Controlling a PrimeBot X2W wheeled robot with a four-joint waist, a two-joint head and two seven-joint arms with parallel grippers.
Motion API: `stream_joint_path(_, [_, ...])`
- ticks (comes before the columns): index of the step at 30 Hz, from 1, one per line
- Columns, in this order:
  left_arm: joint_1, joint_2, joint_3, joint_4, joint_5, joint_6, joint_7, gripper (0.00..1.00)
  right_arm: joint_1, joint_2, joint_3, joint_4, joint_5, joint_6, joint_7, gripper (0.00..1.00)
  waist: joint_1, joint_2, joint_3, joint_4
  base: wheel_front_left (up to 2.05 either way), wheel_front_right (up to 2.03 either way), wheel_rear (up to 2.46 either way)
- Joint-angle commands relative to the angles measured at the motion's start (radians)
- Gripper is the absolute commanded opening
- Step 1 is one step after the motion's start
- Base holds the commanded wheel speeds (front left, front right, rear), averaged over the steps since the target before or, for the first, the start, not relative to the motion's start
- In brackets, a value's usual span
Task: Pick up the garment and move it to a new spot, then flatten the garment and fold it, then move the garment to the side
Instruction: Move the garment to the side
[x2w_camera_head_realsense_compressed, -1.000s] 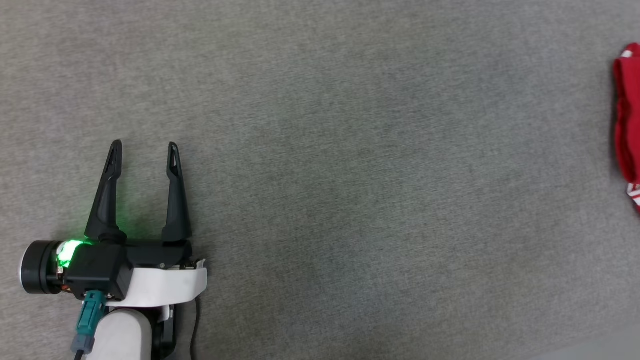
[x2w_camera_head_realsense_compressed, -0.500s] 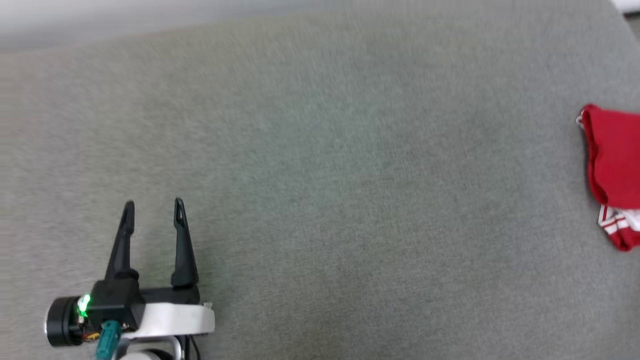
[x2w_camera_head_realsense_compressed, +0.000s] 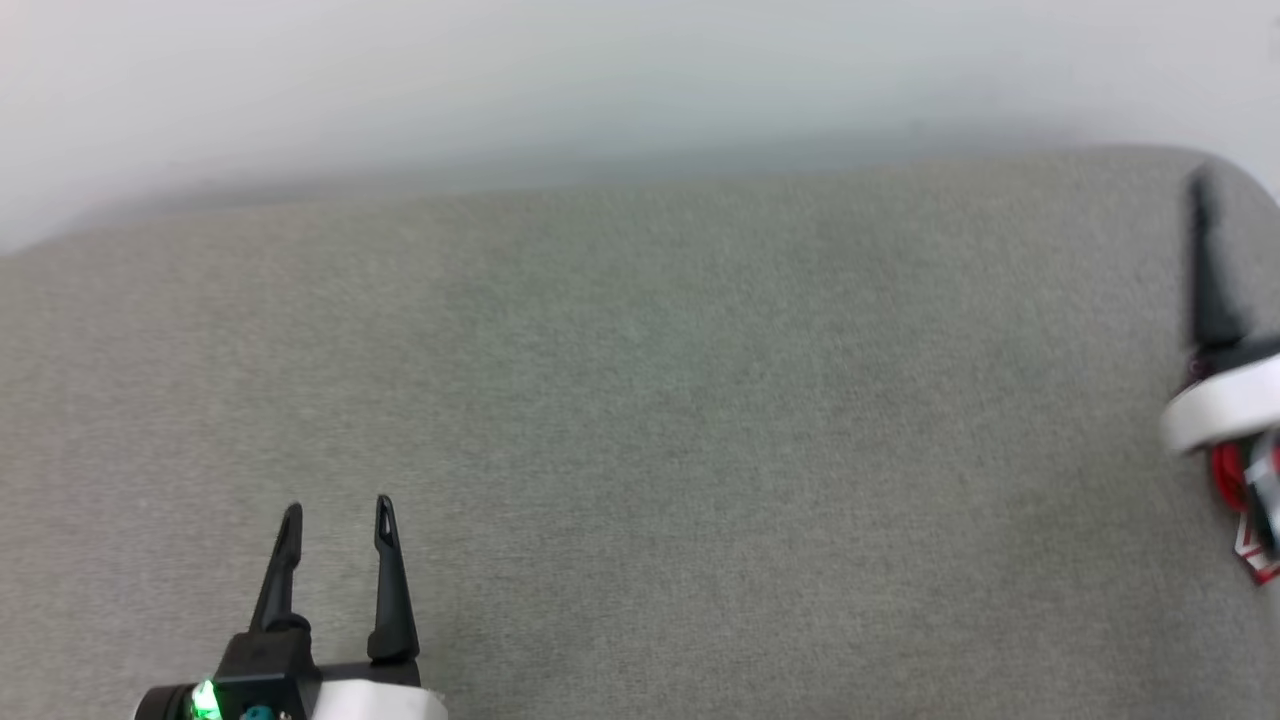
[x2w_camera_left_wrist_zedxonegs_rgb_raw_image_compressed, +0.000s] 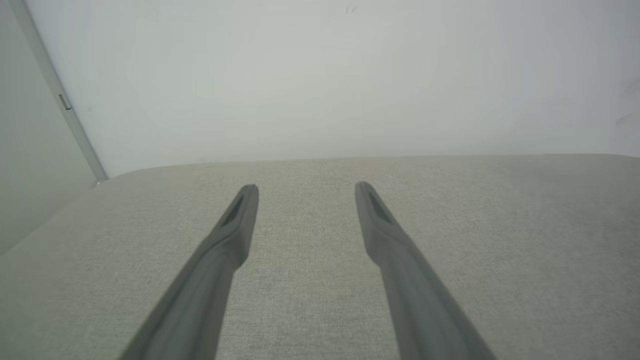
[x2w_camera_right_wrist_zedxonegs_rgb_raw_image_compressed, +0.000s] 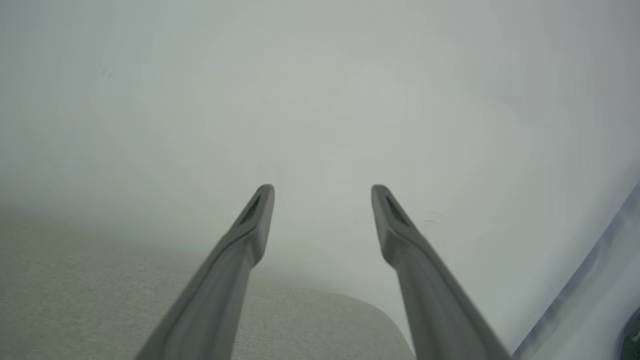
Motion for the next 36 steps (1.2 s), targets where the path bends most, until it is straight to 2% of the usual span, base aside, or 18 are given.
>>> stream_joint_path(1, [0.017, -0.001, -0.004, 0.004, -0.003, 0.005, -0.002, 1.00, 0.047, 0.031, 0.019, -0.023, 0.007, -0.001, -0.007, 1.00, 0.0001, 0.0000, -0.040, 0.027, 0.00, 0.00, 0.00])
stream_joint_path(8, [0.050, -0.002, -0.015, 0.023, -0.004, 0.010, -0.002, 1.00, 0.242, 0.165, 0.063, -0.107, 0.052, -0.001, -0.007, 1.00, 0.0001, 0.0000, -0.091, 0.043, 0.00, 0.00, 0.00])
stream_joint_path(16, [0.081, -0.003, -0.019, 0.037, -0.009, -0.001, -0.002, 1.00, 0.458, 0.263, 0.057, -0.202, 0.070, -0.001, -0.008, 1.00, 0.0001, 0.0000, -0.127, 0.067, 0.00, 0.00, 0.00])
stream_joint_path(24, [0.103, -0.004, -0.024, 0.049, -0.015, -0.018, -0.002, 1.00, 0.594, 0.301, 0.019, -0.296, 0.077, -0.001, -0.008, 1.00, 0.0001, 0.0000, -0.148, 0.085, 0.00, 0.00, 0.00])
stream_joint_path(36, [0.119, -0.004, -0.025, 0.055, -0.039, -0.033, -0.002, 1.00, 0.692, 0.305, 0.026, -0.356, 0.127, -0.001, -0.008, 1.00, 0.0001, 0.0000, -0.170, 0.096, 0.00, 0.00, 0.00])
